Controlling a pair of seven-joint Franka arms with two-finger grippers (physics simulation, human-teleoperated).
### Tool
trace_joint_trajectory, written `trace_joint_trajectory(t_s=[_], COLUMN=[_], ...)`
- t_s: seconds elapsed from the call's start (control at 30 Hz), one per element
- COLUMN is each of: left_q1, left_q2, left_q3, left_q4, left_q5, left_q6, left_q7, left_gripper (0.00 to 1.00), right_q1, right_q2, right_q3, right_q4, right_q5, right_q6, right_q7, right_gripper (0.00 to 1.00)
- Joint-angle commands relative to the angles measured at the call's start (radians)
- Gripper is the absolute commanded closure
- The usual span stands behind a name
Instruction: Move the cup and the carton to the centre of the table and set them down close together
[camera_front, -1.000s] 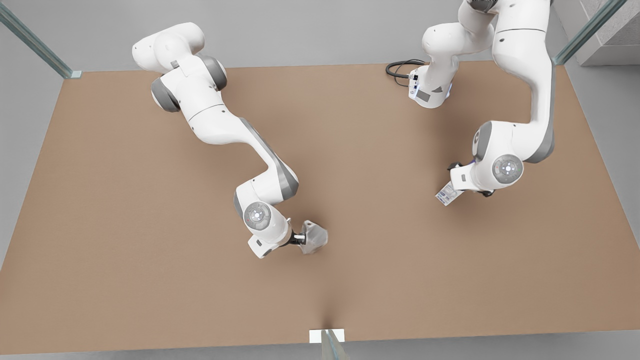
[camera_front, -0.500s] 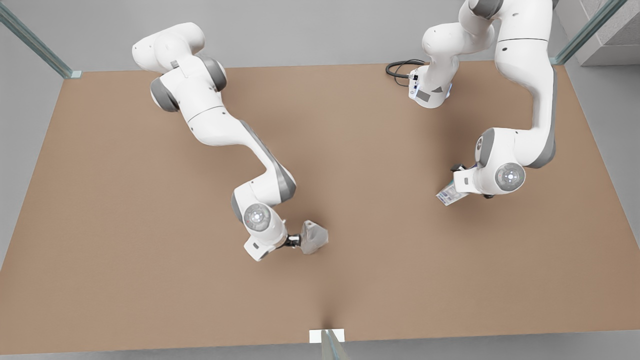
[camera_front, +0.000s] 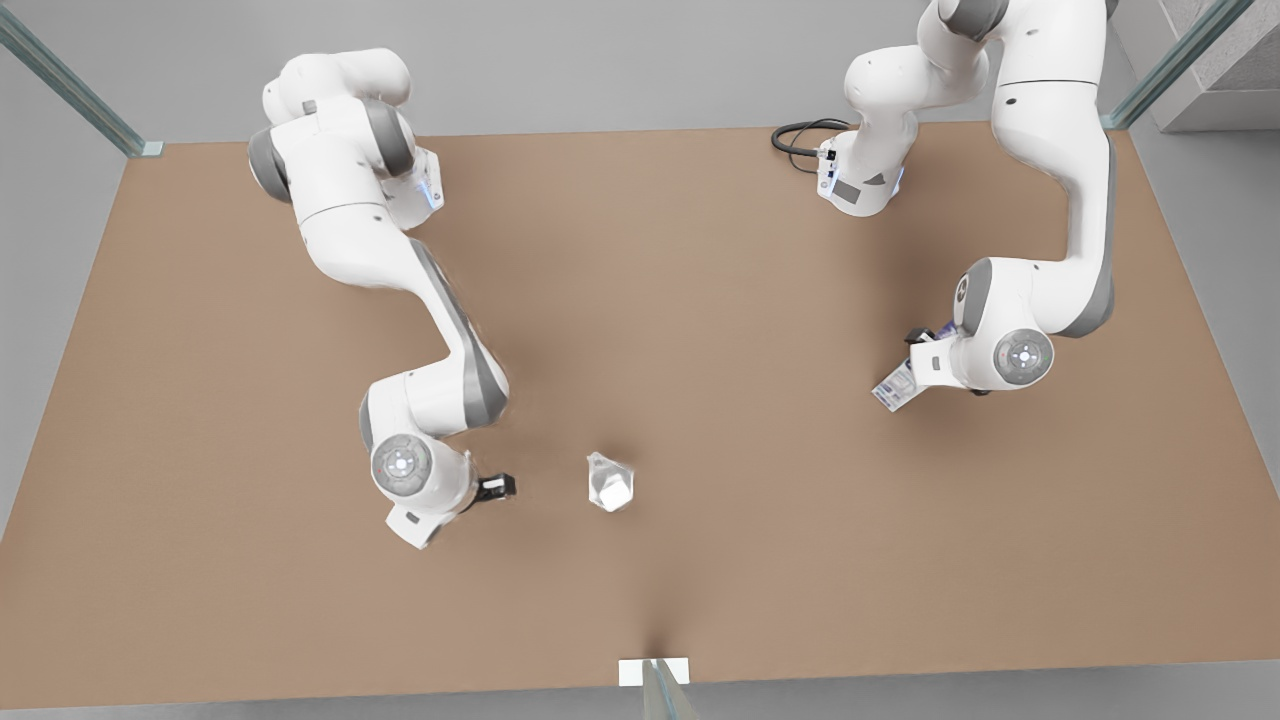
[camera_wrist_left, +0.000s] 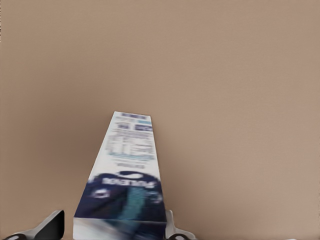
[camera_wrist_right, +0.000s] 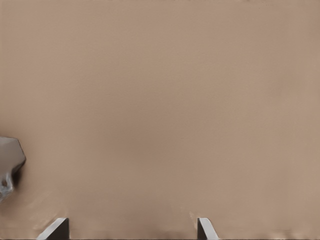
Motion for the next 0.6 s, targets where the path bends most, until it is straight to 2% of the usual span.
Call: trace_joint_trajectory(t_s=[0.0, 0.07, 0.1, 0.17, 0.2, 0.23, 0.37, 0.57], left_q1=[0.000, 0.000, 0.000, 0.000, 0.000, 0.000, 0.000, -0.005], left_q2=[0.000, 0.000, 0.000, 0.008, 0.009, 0.012, 0.011, -0.006], left_q3=[0.000, 0.000, 0.000, 0.000, 0.000, 0.001, 0.001, 0.001], left_q4=[0.000, 0.000, 0.000, -0.002, -0.002, -0.002, -0.005, 0.005], left_q5=[0.000, 0.000, 0.000, 0.000, 0.000, 0.000, 0.000, -0.026], left_q6=[0.000, -0.005, -0.006, -0.009, -0.009, -0.011, -0.025, -0.049], left_q7=[0.000, 0.000, -0.002, -0.005, -0.006, -0.006, -0.023, -0.184], left_gripper=[0.34, 0.37, 0.38, 0.38, 0.38, 0.38, 0.39, 0.40], right_q1=[-0.017, -0.119, -0.149, -0.282, -0.394, -0.400, -0.380, -0.400], right_q2=[-0.035, -0.226, -0.300, -0.469, -0.610, -0.676, -0.694, -0.685], right_q3=[0.000, 0.000, 0.006, 0.074, 0.163, 0.158, 0.195, 0.197], right_q4=[-0.013, -0.056, -0.079, -0.207, -0.370, -0.461, -0.490, -0.490], right_q5=[0.000, -0.025, -0.104, -0.118, -0.137, -0.134, -0.160, -0.134], right_q6=[-0.032, -0.237, -0.283, -0.280, -0.259, -0.240, -0.231, -0.220], right_q7=[-0.018, -0.022, -0.058, -0.179, -0.223, -0.222, -0.093, -0.095], right_gripper=[0.00, 0.00, 0.00, 0.00, 0.00, 0.00, 0.00, 0.00])
